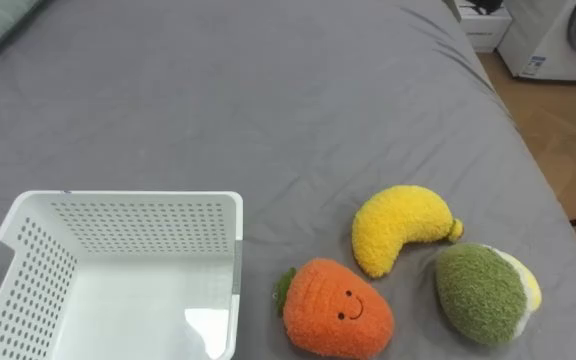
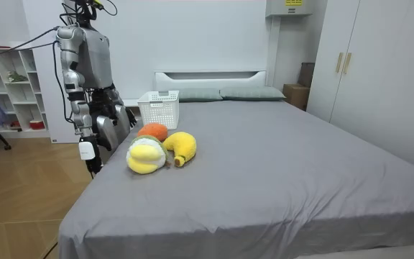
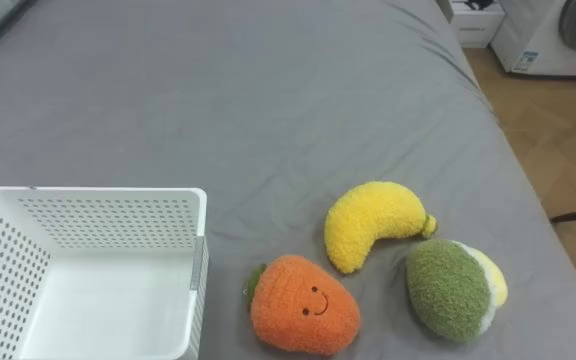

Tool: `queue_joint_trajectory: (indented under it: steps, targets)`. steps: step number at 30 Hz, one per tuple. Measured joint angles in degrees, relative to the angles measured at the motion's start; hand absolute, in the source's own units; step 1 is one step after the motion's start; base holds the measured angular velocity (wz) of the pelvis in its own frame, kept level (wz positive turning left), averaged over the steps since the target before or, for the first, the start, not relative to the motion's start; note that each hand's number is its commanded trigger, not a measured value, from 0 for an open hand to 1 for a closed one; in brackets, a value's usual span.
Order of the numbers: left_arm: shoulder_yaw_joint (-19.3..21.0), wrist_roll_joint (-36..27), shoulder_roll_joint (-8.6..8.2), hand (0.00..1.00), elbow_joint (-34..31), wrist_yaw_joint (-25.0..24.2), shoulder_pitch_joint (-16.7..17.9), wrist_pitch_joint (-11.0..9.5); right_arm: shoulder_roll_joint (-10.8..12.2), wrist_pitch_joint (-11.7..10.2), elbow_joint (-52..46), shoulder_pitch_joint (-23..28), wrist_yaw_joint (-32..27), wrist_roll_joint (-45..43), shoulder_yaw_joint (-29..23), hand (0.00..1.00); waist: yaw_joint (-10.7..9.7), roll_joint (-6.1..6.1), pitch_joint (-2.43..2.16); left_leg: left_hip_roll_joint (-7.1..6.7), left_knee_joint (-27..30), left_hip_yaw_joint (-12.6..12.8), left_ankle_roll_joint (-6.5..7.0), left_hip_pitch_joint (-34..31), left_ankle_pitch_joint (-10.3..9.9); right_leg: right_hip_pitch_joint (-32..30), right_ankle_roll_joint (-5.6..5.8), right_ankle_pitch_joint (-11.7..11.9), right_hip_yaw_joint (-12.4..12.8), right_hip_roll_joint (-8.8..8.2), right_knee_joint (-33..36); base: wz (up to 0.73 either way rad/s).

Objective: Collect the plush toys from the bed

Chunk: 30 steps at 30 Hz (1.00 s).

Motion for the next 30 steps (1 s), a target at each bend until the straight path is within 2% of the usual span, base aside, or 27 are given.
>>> queue_joint_trajectory:
  steps: [20, 21, 24, 26, 28, 30]
  targets:
    - [0.3, -0.1, 0.02, 0.0, 1.4, -0.2, -0.7, -0.7, 0.1, -0.2, 0.5, 0.5, -1.3, 2.6, 0.1, 0.0, 0.1, 0.34, 0.07, 0.02, 0.1, -0.2, -0.01, 0.2, 0.0, 0.2, -0.02, 0.0, 0.1, 0.01, -0.1, 0.0]
    - [0.3, -0.1, 0.01, 0.0, 1.4, -0.3, -0.8, -0.7, 0.2, -0.2, 0.5, 0.8, -1.8, 3.1, -0.7, 0.0, 0.0, 0.08, -0.12, 0.02, 0.1, -0.2, -0.01, 0.2, 0.0, 0.2, -0.02, 0.0, 0.1, 0.02, -0.1, 0.0]
    - [1.5, 0.1, 0.05, 0.0, 1.6, -0.5, -0.5, -0.7, 0.3, -0.3, 0.5, 1.3, -2.9, 4.0, -3.4, 0.0, -0.2, -0.06, -0.23, 0.01, 0.1, -0.1, -0.01, 0.3, 0.0, 0.3, -0.02, 0.0, 0.1, 0.03, 0.0, 0.0]
    - [2.2, 0.2, 0.34, 0.0, 2.0, -0.5, -0.1, -0.7, 0.2, -0.3, 0.5, 2.3, -3.9, 5.8, -6.2, 0.0, -0.4, -0.16, -0.1, 0.01, 0.0, -0.1, -0.03, 0.6, 0.0, 0.5, -0.01, 0.0, 0.1, 0.03, -0.1, 0.0]
    - [4.4, 0.2, 0.33, 0.0, 2.0, -0.5, 0.2, -0.7, 0.2, -0.3, 0.7, 3.1, -5.2, 7.6, -10.0, 0.0, -0.7, -0.46, -0.06, -0.03, 0.0, -0.2, -0.03, 0.8, 0.0, 0.8, 0.01, 0.0, 0.1, 0.01, -0.1, 0.0]
    - [8.6, 0.1, 0.33, 0.0, 1.9, -0.1, 0.7, -0.7, 0.1, -0.2, 0.5, 4.7, -7.3, 10.2, -15.8, 0.0, -1.1, -0.93, -0.23, -0.02, 0.0, -0.2, -0.04, 1.1, 0.0, 1.2, 0.04, -0.1, 0.1, 0.0, -0.1, 0.0]
